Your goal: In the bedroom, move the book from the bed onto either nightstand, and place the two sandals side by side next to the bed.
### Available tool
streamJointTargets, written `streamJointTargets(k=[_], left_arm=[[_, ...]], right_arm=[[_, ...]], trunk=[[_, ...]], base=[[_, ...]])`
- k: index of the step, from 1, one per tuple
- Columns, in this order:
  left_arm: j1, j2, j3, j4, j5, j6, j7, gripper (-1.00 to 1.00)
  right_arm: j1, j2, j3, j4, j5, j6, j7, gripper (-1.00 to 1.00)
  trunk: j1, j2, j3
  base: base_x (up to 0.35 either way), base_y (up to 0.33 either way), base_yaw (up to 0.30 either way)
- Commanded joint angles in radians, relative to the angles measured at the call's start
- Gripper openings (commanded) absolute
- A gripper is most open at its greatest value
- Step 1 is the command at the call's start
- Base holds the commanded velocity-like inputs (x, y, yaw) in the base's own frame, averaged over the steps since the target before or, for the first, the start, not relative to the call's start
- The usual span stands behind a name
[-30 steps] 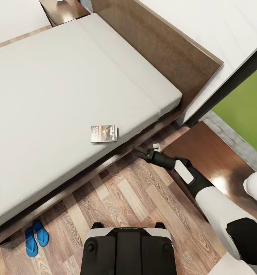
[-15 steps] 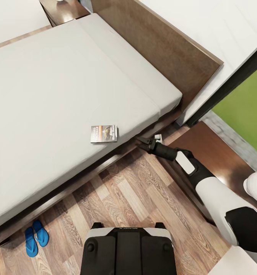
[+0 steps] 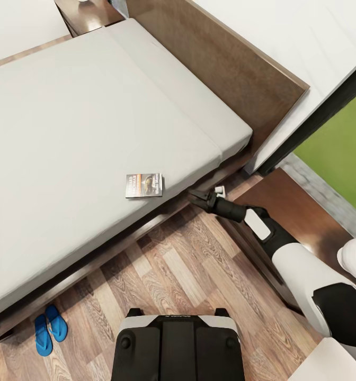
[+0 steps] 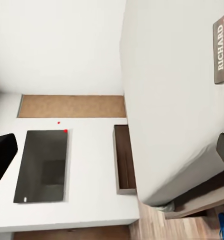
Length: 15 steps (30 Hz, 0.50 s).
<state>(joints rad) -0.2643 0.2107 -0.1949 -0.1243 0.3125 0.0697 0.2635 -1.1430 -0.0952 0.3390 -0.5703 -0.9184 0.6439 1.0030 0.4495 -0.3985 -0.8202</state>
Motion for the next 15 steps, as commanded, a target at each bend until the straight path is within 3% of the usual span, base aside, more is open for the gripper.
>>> streamJointTargets(k=[1, 15], left_arm=[[0.000, 0.000, -0.008, -0.003, 0.008, 0.007, 0.005, 1.00], [0.000, 0.001, -0.006, -0.003, 0.010, 0.014, 0.019, 1.00]], right_arm=[[-0.001, -0.001, 0.005, 0.005, -0.010, 0.006, -0.001, 1.00], [-0.001, -0.001, 0.045, 0.033, -0.005, -0.002, -0.001, 1.00]], trunk=[[0.001, -0.001, -0.001], [0.001, -0.001, -0.001]], base=[[0.000, 0.000, 0.000], [0.000, 0.000, 0.000]])
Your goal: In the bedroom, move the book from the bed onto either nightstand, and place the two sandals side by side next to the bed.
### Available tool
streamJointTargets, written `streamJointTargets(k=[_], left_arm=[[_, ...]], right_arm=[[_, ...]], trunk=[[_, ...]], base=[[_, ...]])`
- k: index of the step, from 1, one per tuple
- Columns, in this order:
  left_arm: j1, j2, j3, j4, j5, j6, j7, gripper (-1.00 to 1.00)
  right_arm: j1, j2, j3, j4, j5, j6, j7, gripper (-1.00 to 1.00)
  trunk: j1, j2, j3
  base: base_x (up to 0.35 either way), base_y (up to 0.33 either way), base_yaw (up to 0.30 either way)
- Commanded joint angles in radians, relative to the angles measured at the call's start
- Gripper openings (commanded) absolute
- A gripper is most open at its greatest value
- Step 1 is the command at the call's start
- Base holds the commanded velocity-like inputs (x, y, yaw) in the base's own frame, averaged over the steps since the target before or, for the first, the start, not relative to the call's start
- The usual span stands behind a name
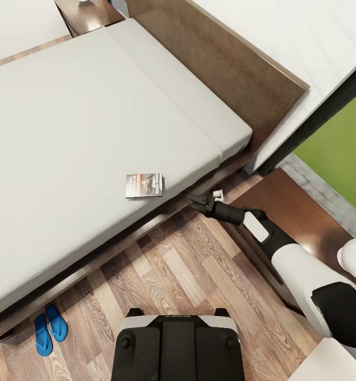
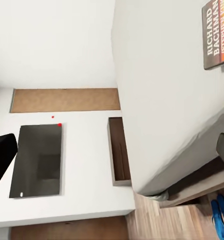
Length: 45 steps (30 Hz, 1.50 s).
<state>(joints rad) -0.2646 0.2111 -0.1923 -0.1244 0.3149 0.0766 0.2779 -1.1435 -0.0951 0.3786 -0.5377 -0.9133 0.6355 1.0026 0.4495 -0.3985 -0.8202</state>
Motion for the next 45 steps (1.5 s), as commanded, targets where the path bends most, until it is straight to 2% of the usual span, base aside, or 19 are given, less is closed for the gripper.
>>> streamJointTargets(k=[1, 7, 18, 34, 45], left_arm=[[0.001, 0.002, -0.007, -0.003, 0.008, 0.007, 0.006, 1.00], [0.001, 0.007, 0.000, 0.016, 0.013, 0.006, 0.022, 1.00], [0.000, 0.008, 0.010, 0.046, 0.047, -0.006, 0.080, 1.00], [0.000, 0.008, 0.011, 0.049, 0.053, -0.008, 0.095, 1.00], [0.000, 0.008, 0.011, 0.049, 0.053, -0.008, 0.095, 1.00]], right_arm=[[-0.001, -0.001, 0.006, 0.003, -0.008, 0.006, -0.001, 1.00], [-0.001, 0.001, 0.010, 0.021, 0.011, -0.005, -0.001, 1.00], [-0.001, 0.004, 0.012, 0.028, 0.022, -0.012, -0.001, 1.00], [-0.001, 0.007, 0.013, 0.029, 0.025, -0.014, -0.002, 1.00], [-0.001, 0.009, 0.011, 0.030, 0.063, -0.016, -0.003, 1.00]], trunk=[[0.001, -0.001, -0.001], [0.001, -0.001, -0.001], [0.001, -0.001, -0.001], [0.062, -0.113, -0.051], [0.104, -0.190, -0.086]], base=[[0.000, 0.000, 0.000], [0.000, 0.000, 0.000], [0.000, 0.000, 0.000], [0.000, 0.000, 0.000], [0.000, 0.000, 0.000]])
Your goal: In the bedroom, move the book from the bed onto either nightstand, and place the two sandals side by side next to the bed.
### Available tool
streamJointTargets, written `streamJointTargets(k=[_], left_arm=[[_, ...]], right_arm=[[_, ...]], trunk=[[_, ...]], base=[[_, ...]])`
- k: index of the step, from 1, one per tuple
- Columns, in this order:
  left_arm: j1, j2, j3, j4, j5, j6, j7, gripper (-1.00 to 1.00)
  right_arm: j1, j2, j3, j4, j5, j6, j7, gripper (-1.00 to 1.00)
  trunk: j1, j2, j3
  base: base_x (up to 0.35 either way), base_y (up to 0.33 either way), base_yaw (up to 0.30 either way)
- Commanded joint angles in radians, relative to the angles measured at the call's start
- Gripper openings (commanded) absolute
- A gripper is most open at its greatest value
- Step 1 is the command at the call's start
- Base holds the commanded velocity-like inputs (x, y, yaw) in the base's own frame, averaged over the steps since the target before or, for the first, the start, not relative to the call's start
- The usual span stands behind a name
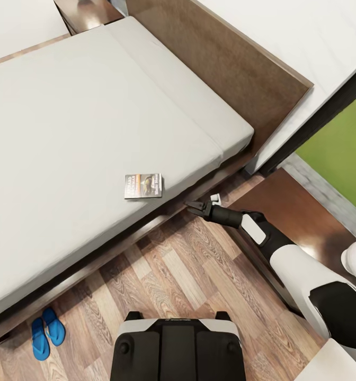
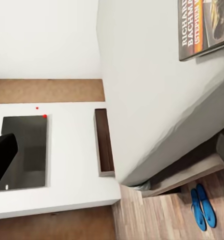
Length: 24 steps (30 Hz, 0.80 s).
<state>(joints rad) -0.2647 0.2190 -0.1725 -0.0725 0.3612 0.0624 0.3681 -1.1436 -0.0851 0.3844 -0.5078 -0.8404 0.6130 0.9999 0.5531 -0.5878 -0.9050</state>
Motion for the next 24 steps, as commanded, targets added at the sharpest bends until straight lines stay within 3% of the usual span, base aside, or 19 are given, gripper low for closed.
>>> streamJointTargets(k=[1, 24], left_arm=[[0.001, 0.000, -0.008, -0.003, 0.007, 0.007, 0.005, 1.00], [0.000, 0.000, -0.008, -0.003, 0.007, 0.007, 0.005, 1.00]], right_arm=[[-0.001, -0.001, 0.005, 0.000, -0.009, 0.007, -0.001, 1.00], [-0.002, 0.048, 0.003, 0.057, -0.003, -0.038, -0.013, 1.00]], trunk=[[0.004, -0.008, -0.004], [0.092, -0.169, -0.076]], base=[[0.000, 0.000, 0.000], [0.000, 0.000, 0.000]])
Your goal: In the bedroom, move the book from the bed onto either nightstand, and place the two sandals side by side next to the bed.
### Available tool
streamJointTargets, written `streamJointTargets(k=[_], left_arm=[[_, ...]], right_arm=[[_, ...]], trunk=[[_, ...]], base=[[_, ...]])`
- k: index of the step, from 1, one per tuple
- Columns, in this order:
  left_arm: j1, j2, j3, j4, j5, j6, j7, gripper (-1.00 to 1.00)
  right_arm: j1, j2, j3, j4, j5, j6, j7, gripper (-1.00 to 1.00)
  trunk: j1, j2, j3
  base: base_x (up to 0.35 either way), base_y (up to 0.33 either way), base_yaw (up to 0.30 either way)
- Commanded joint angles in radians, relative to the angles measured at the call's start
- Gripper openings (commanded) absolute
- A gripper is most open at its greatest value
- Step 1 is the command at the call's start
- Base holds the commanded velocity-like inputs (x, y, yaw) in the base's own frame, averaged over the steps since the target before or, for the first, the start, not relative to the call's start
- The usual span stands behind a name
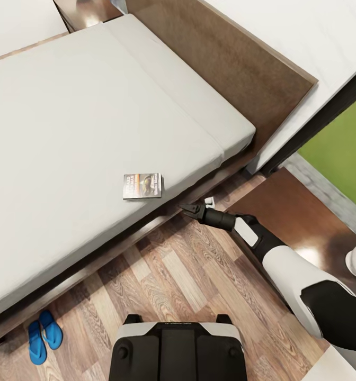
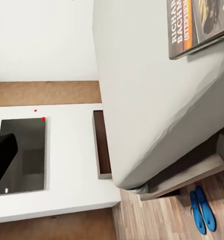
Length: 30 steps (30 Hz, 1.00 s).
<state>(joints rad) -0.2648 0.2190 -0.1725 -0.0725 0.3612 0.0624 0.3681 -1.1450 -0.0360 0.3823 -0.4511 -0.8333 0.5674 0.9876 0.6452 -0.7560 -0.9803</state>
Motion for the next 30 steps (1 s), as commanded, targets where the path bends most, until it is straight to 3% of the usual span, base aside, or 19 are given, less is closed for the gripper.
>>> streamJointTargets(k=[1, 30], left_arm=[[0.001, 0.000, -0.008, -0.003, 0.007, 0.007, 0.005, 1.00], [0.001, 0.000, -0.008, -0.003, 0.005, 0.004, 0.003, 1.00]], right_arm=[[-0.001, -0.001, 0.005, 0.000, -0.010, 0.007, -0.001, 1.00], [-0.014, -0.012, 0.000, 0.011, -0.012, 0.006, -0.002, 1.00]], trunk=[[0.004, -0.008, -0.004], [0.115, -0.211, -0.095]], base=[[0.000, 0.000, 0.000], [0.000, 0.000, 0.000]])
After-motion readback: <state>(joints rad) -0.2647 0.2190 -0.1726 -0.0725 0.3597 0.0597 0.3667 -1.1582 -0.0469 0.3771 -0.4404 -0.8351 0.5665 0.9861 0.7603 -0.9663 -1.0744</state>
